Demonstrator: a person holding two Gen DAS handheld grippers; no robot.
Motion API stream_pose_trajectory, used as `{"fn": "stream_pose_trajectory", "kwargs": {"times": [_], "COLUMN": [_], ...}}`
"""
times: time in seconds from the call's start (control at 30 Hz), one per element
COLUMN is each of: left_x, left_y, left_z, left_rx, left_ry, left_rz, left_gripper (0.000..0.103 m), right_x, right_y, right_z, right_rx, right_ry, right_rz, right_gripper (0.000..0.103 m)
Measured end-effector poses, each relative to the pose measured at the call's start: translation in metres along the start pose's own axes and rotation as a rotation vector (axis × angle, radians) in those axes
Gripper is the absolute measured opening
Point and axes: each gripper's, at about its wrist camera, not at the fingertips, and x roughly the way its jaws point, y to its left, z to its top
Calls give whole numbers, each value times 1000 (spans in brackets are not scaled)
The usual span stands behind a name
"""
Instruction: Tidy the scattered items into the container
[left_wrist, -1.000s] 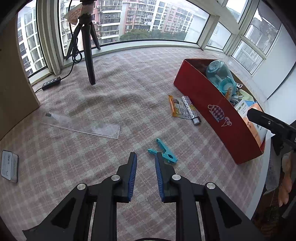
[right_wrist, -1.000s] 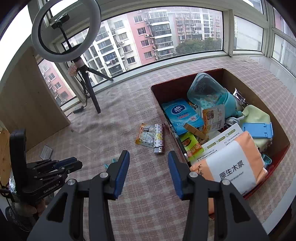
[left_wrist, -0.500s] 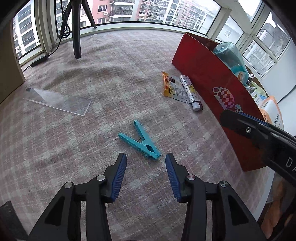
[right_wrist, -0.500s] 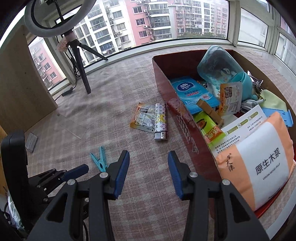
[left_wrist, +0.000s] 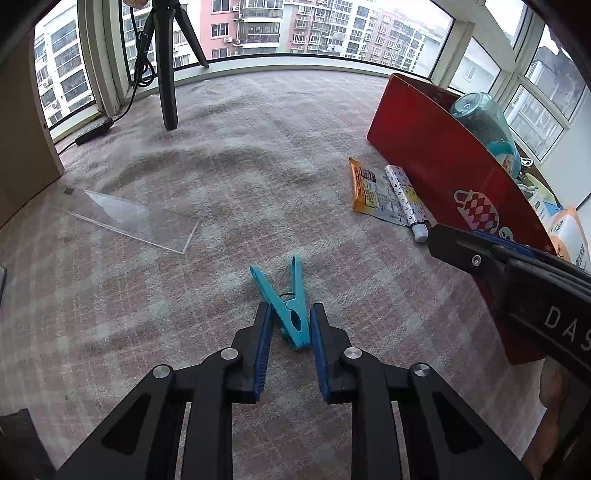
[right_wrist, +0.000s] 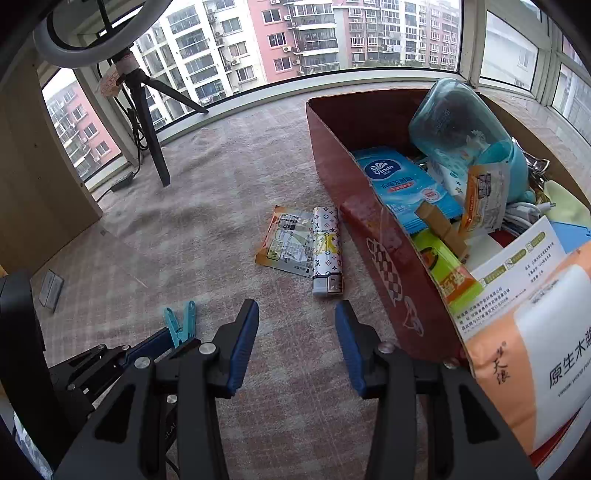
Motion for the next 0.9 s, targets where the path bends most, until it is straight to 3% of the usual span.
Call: {"fn": "stream_pose_trajectory", "kwargs": {"times": [0.47, 0.53, 0.6, 0.7, 0.87, 0.9], "left_x": [-3, -4, -4, -4, -3, -3], "left_y": [27, 33, 38, 42, 45, 45], "left_z": [1, 0, 0, -1, -2, -2], "left_rx": [-47, -64, -77, -88, -94, -95], "left_ry": [-7, -4, -3, -2, -2, -2], "left_rz": [-93, -103, -109, -117, -118, -121], "left_gripper": [16, 16, 16, 16, 16, 16], "right_x": [39, 38, 39, 46, 38, 35], "right_y": [4, 0, -6, -13, -15, -14], "right_z": [9, 9, 10, 4, -1, 0], "right_rx": [8, 27, 60, 91, 97, 89], "right_ry": [-19, -23, -3, 39, 9, -2], "right_rz": [-63, -46, 4, 26, 46, 24], "right_gripper": [42, 31, 3, 3, 4, 8]}}
